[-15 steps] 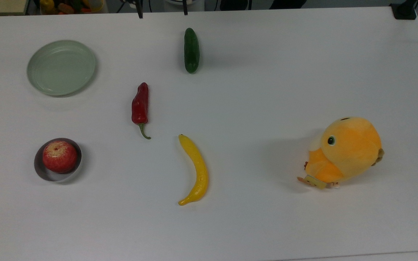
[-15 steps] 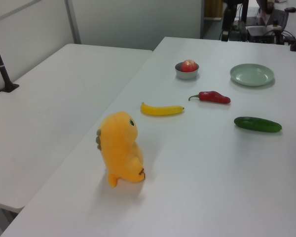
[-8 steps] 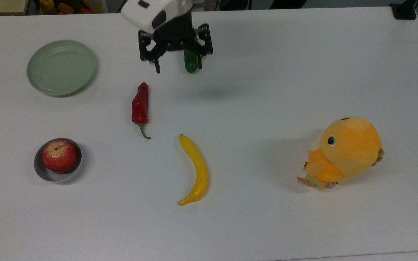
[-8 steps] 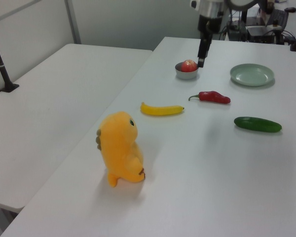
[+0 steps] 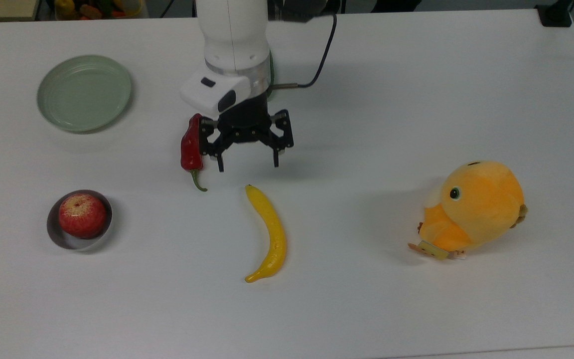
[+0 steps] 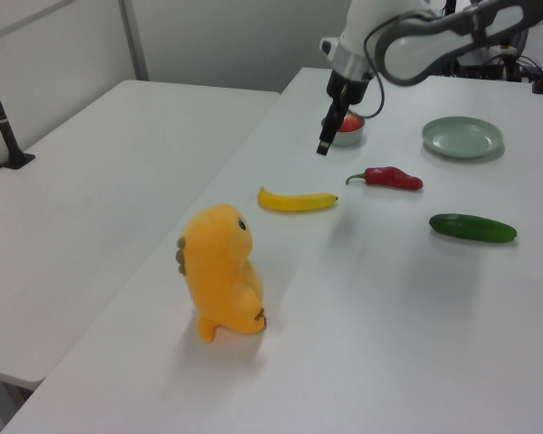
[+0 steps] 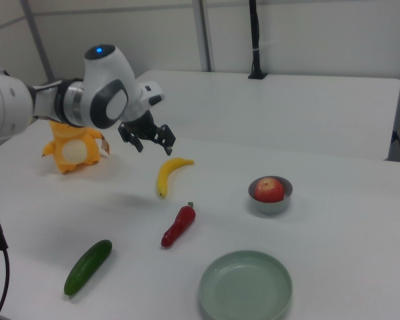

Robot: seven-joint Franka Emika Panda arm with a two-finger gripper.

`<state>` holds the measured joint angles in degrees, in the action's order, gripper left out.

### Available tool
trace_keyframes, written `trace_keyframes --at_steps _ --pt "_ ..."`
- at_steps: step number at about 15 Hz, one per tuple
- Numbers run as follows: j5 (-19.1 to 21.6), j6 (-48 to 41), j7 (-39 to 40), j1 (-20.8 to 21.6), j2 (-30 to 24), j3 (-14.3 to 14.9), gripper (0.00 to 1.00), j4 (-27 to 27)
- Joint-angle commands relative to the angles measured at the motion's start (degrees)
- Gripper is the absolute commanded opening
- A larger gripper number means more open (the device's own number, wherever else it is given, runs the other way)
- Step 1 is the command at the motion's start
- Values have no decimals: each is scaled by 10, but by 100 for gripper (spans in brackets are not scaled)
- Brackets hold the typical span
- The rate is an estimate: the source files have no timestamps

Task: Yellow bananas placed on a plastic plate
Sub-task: 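Lower the gripper over the banana's stem end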

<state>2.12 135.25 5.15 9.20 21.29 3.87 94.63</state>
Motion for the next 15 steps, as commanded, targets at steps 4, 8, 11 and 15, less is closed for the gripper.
trace_keyframes --at_steps 4,8,11,15 --pt "-4 64 -6 14 72 0 100 -19" --pt "-4 85 -14 13 108 0 100 -31" --pt "-6 85 -14 14 129 -3 100 -42" --pt "-12 100 -17 13 141 -9 97 -42"
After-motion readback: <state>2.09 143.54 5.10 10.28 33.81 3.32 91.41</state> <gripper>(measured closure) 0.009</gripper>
